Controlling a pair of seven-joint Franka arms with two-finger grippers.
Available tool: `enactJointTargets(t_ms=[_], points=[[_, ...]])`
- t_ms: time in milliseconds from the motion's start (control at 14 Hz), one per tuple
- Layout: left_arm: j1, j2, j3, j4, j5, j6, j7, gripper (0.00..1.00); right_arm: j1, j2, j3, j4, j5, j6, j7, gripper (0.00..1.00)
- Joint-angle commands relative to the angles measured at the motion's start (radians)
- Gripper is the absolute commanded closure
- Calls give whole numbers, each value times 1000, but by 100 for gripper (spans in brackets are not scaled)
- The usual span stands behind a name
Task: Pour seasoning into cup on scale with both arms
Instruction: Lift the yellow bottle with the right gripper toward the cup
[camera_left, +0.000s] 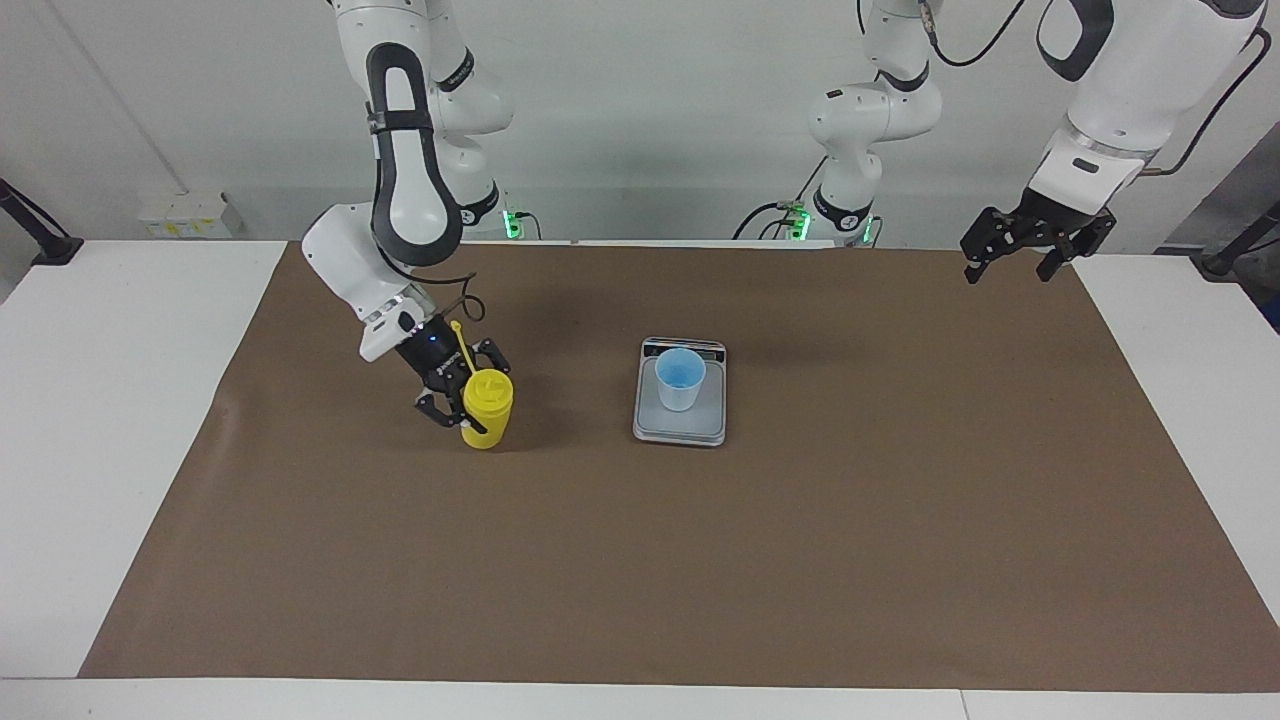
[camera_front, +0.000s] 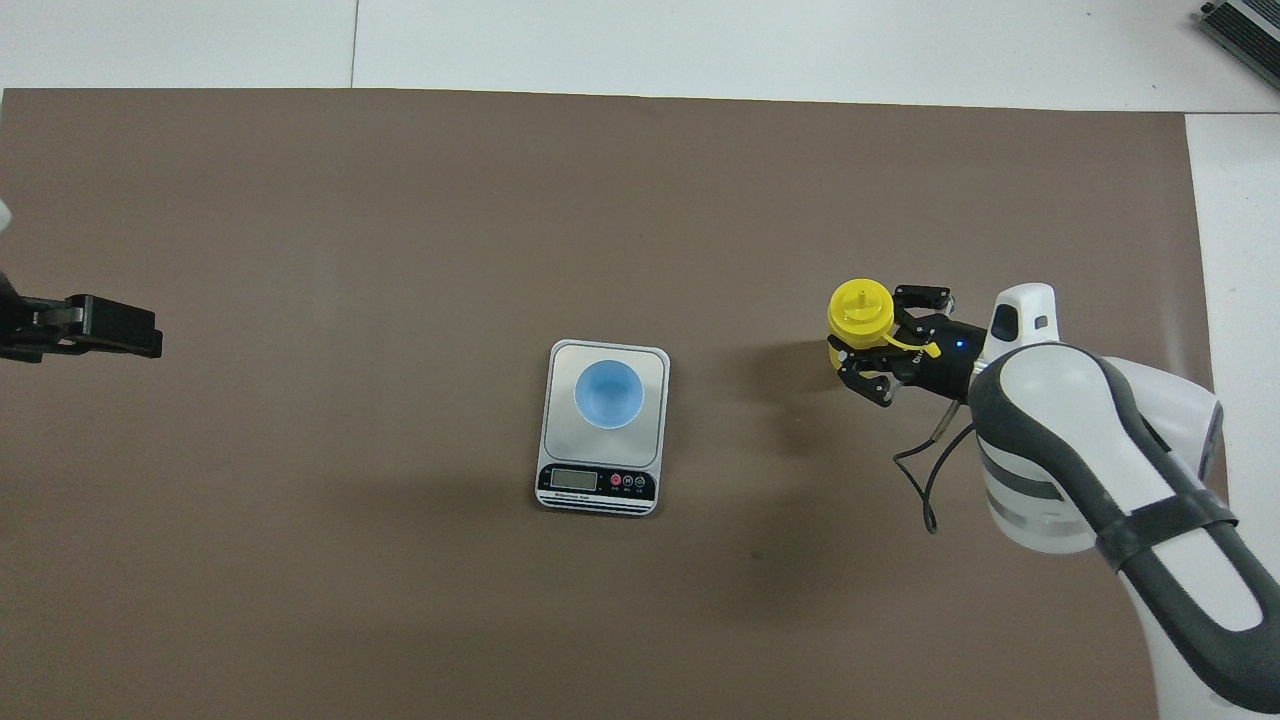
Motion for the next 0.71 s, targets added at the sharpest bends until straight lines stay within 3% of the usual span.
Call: enactJointTargets(t_ms=[0,429,643], points=[[7,-14,-2,-13,4,-12,-13,0,18,36,1,77,-168,13,154,100],[9,-14,-2,-13,4,-12,-13,0,103,67,5,160,-688,5,554,100],[9,-14,-2,-13,4,-12,-13,0,159,109,5,305,-1098,-163,896,100]])
